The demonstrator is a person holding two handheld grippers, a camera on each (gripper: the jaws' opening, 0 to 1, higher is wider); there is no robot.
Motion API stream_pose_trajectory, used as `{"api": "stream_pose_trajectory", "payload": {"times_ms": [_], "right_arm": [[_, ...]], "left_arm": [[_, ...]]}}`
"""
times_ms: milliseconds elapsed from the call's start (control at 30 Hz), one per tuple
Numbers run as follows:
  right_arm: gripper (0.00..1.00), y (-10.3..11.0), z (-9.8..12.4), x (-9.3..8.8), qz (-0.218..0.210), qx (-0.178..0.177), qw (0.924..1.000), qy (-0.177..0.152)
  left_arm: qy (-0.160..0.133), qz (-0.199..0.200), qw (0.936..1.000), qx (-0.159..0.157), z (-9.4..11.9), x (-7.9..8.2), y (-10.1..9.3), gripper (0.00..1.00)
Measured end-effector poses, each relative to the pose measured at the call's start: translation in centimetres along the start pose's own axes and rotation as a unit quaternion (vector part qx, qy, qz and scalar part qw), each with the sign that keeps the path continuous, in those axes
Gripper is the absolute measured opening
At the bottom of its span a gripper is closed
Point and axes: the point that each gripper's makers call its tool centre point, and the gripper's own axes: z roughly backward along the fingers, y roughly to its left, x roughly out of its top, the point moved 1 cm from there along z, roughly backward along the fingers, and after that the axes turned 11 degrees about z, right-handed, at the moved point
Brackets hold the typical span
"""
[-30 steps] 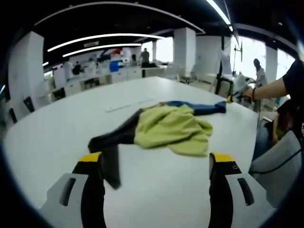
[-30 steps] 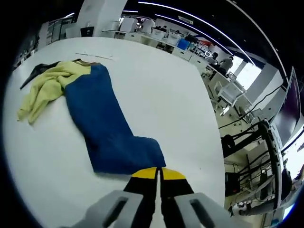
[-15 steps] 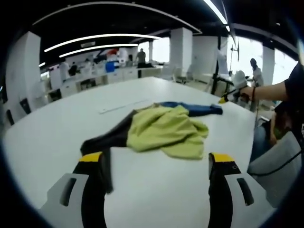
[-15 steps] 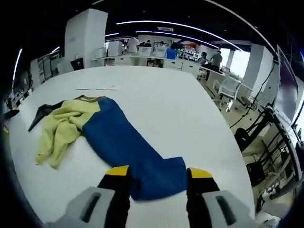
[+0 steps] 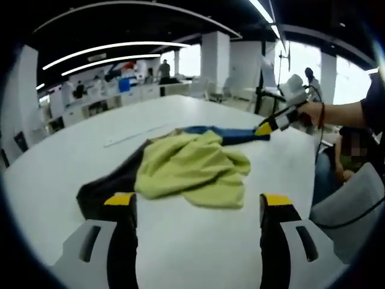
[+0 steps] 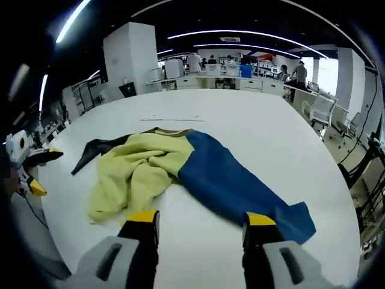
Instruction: Fold the garment on the visible template until the final outline fits inside the template.
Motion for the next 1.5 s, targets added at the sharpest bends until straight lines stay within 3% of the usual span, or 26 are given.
{"api": "stream_pose_trajectory", "payload": {"times_ms": [300, 633, 1033, 1500], "right_arm": [[0.48, 4.8, -1.5, -0.4, 0.003, 0.037, 0.9993, 0.003], [0.37, 8.0, -2.8, -1.3, 0.003, 0.061, 0.9982, 0.001], [0.19, 9.8, -4.4, -2.6, 0.007, 0.053, 0.9986, -0.004], [0.02, 10.1, -5.0, -2.7, 0.009, 0.027, 0.9995, -0.013]], "left_arm": [[0.012, 0.001, 0.9998, -0.015, -2.6, -1.4, -1.7, 0.68], [0.019, 0.007, 0.9993, -0.032, -5.6, -2.5, -2.9, 0.56], [0.05, -0.013, 0.9972, -0.055, -9.5, -4.8, -5.6, 0.41], [0.057, -0.016, 0.9974, -0.042, -12.4, -4.9, -5.0, 0.22]]}}
